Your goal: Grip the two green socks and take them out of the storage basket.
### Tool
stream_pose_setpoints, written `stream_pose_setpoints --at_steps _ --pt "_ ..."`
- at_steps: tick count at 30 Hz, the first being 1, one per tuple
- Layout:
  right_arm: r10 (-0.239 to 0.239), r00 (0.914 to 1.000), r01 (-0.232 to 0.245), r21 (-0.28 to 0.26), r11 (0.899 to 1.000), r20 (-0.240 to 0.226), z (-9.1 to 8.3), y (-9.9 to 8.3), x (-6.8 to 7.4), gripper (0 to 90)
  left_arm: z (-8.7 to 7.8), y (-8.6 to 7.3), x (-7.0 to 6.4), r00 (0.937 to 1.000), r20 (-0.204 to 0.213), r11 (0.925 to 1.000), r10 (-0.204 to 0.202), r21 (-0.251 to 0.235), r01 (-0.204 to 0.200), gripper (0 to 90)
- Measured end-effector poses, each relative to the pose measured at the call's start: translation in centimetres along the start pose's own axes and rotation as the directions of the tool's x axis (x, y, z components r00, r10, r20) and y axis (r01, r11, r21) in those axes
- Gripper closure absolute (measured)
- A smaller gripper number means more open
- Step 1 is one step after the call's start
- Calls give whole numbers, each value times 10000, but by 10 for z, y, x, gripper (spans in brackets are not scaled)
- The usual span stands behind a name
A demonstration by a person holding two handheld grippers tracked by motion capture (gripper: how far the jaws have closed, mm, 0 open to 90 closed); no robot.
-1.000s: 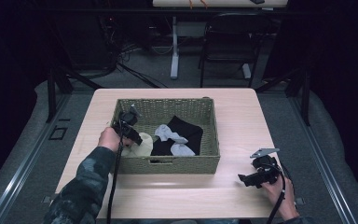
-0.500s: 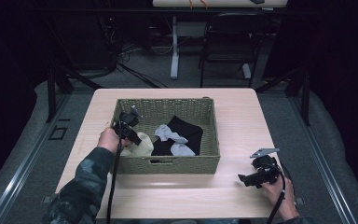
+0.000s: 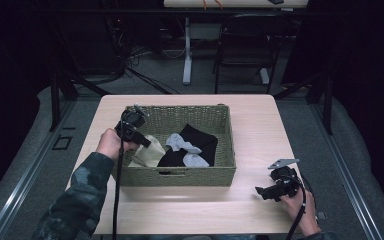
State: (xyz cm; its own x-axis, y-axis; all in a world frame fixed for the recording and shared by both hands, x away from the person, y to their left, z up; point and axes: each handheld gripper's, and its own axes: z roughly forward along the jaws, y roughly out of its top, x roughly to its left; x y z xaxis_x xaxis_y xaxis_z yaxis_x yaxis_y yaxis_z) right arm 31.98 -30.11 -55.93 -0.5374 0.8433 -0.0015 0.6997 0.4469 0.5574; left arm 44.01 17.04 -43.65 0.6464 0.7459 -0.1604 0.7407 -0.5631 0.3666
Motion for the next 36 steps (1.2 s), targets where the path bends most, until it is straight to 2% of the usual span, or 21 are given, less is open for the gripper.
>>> stream_pose_setpoints --at_steps 8,19,30,36 --pt "9 10000 -9 6 10000 2 0 0 0 16 -23 10 -5 9995 -123 9993 288 -227 -290 867" --pt "-13 10000 13 -7 10000 23 0 0 0 16 -45 21 -10 9977 -301 9976 605 -312 -615 867" --pt "-21 10000 21 9 10000 2 0 0 0 16 -67 27 -9 9973 -450 9960 581 -659 -610 867" --pt "10 10000 -10 30 10000 -2 0 0 0 17 -79 31 -7 9963 -667 9954 540 -756 -590 867"
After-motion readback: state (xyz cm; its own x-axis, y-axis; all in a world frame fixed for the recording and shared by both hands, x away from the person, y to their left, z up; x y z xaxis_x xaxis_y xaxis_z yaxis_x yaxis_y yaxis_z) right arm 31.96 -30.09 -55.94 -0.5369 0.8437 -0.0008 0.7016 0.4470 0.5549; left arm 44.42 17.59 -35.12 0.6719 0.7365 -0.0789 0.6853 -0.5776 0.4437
